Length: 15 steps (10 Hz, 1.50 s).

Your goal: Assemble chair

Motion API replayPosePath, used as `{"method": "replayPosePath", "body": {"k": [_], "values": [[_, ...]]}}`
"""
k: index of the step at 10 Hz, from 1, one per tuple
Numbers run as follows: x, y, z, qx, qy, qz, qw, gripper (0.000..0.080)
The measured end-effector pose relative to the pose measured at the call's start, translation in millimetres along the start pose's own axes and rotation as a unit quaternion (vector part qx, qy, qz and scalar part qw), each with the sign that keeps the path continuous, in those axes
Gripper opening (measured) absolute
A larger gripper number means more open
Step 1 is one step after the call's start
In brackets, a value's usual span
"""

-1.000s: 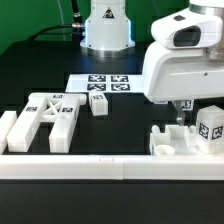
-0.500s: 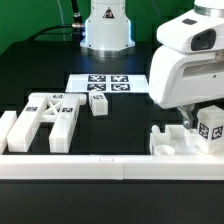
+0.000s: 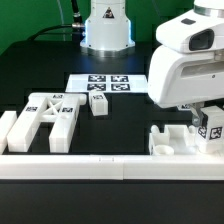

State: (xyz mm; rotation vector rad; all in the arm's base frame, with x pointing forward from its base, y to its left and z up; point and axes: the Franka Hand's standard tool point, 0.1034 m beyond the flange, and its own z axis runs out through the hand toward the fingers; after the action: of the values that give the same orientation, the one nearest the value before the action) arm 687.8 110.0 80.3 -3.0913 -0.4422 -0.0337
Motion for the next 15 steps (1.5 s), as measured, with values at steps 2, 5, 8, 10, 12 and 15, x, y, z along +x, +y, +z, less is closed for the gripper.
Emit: {"method": "replayPosePath", "body": {"k": [2,5,8,10,12,15], "values": [[-0.1,0.9,0.0,0.002,0.0,0.071,0.997,0.029],[-1.4,6.2,0.8,0.006,-0.001,0.227,0.974,0.0291],[-1.0,1.1,1.4,0.007,-0.003,0.41,0.912,0.0291],[-1.0,-0.8,1.4,0.007,-0.005,0.484,0.875,0.0291],[-0.9,-1.7,2.0,0.007,-0.004,0.567,0.824,0.0291],[-0.6,-2.3,2.0,0.006,-0.004,0.65,0.76,0.0291]]}}
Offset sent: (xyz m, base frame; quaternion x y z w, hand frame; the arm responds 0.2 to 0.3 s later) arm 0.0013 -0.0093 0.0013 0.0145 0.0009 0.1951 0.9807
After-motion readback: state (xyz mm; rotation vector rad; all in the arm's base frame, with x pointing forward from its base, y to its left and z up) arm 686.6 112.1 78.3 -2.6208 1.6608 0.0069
